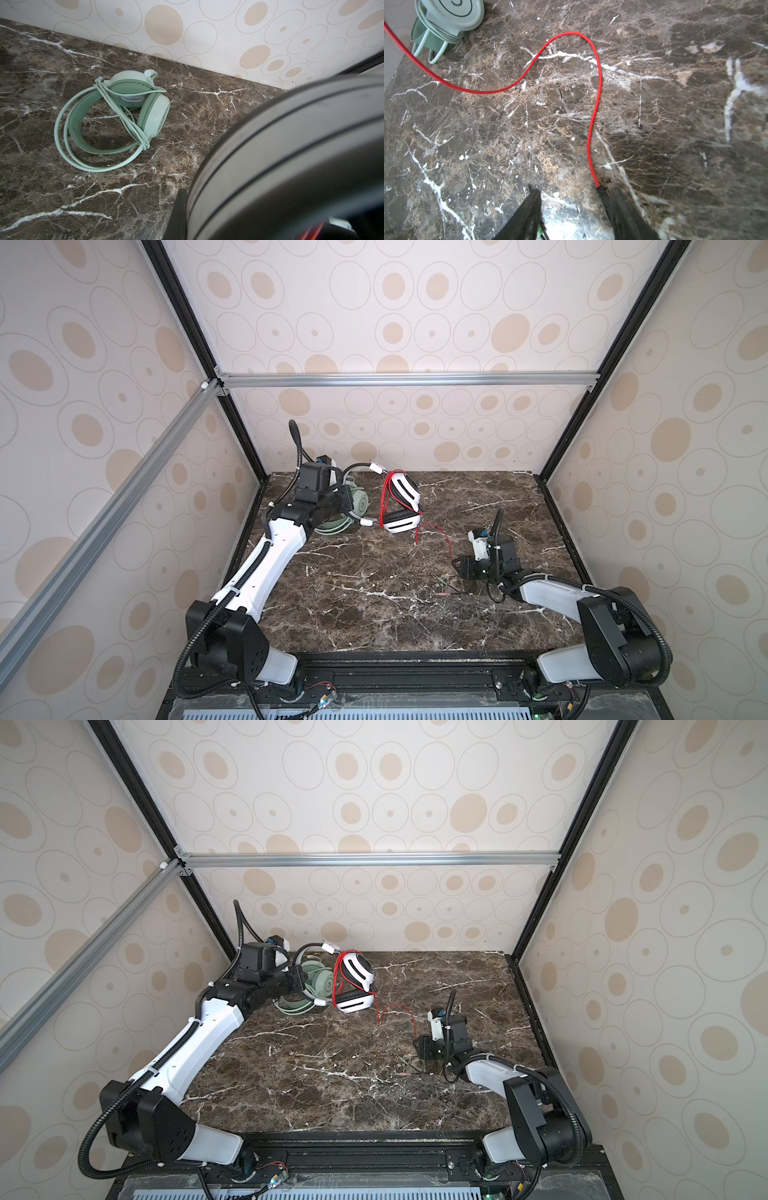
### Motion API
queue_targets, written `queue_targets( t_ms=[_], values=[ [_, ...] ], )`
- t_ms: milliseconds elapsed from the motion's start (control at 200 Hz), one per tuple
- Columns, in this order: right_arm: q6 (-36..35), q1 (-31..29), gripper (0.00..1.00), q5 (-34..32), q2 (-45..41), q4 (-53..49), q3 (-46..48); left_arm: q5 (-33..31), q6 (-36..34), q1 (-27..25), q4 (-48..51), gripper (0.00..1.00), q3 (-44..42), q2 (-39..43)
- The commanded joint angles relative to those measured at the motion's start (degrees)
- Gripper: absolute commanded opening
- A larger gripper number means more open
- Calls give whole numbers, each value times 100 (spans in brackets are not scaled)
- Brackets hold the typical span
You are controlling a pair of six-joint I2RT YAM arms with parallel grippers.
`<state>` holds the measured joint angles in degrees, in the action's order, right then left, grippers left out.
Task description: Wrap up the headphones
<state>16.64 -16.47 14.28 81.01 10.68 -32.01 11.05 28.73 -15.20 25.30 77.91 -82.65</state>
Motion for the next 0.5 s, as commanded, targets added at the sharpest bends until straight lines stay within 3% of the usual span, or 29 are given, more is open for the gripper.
queue_targets(
  t_ms=[0,225,495],
  values=[
    [329,12,56,-132,-48,-401,-533,340,190,1,-689,0,-1,258],
    [658,12,57,-852,255,-718,-1203,236,128,0,-747,0,-56,236],
    [685,5,57,-309,1093,-881,-1396,450,181,6,-720,0,-7,62]
  ],
)
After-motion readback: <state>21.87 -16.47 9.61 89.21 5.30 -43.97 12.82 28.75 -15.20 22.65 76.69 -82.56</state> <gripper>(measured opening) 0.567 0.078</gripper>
